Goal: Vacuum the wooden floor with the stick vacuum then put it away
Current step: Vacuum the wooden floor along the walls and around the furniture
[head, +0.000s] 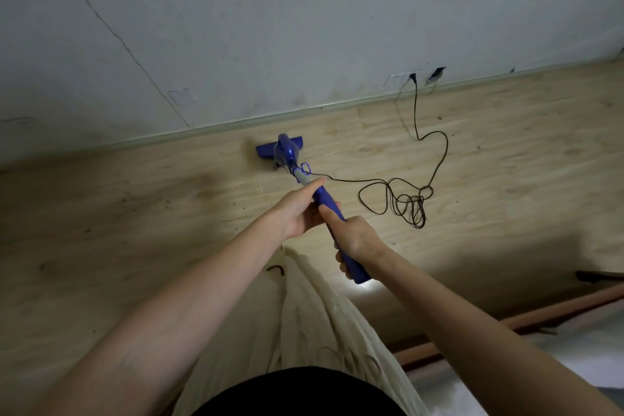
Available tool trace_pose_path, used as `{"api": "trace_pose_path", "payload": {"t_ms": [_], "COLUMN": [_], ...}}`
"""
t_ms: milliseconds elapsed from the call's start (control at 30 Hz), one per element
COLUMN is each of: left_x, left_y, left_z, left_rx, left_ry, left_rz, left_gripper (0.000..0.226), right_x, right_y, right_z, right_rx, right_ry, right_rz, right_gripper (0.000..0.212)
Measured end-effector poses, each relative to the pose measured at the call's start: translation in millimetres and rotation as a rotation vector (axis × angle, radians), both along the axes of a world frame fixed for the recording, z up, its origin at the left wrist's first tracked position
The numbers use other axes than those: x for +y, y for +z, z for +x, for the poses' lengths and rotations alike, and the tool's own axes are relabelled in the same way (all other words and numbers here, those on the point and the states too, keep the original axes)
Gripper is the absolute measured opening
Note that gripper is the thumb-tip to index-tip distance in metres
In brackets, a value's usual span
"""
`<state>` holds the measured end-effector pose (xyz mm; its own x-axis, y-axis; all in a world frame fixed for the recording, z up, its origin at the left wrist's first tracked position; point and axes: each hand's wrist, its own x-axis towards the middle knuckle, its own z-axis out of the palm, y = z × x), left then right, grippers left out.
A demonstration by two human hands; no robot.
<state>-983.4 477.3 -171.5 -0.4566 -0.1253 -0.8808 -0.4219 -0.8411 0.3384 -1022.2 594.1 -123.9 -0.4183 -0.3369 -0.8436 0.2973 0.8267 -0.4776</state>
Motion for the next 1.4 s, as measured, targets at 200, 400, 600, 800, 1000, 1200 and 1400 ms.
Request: {"api": "trace_pose_path", "payload": {"t_ms": [200, 400, 600, 800, 1000, 1200, 1400], "left_x": [19.5, -1.1, -36.7, -67.9, -83.0, -82.7, -85.2], "left_y": [13.8, 16.2, 7.6, 1.0, 1.5, 12.6, 24.1], "left_z": [-0.2, 6.2, -4.9, -23.9, -33.4, -36.3, -25.5], "left_rx": [0.011, -0.038, -0.043, -0.031, -0.017, -0.009, -0.034], "left_ry": [-0.008, -0.098, -0.07, -0.022, -0.04, -0.059, -0.16], "left_rz": [0.023, -0.037, -0.074, -0.12, -0.102, -0.071, -0.073], "left_gripper": [0.037, 0.039, 0.04, 0.041, 0.038, 0.033, 0.037], "right_x": [22.3, 2.3, -39.5, -73.8, -85.1, -82.7, -78.8], "right_y": [27.3, 24.1, 3.2, -10.7, -8.5, 16.1, 33.6], "right_z": [-2.3, 17.5, 8.3, -15.8, -26.1, -27.6, -17.0], "right_rx": [-0.047, -0.091, -0.056, -0.001, 0.001, -0.028, -0.08], "right_ry": [-0.006, -0.143, -0.144, -0.034, -0.008, -0.054, -0.086], "right_rz": [0.022, -0.05, -0.085, -0.042, -0.024, -0.04, -0.081], "right_gripper": [0.055, 0.05, 0.051, 0.053, 0.055, 0.051, 0.047]}}
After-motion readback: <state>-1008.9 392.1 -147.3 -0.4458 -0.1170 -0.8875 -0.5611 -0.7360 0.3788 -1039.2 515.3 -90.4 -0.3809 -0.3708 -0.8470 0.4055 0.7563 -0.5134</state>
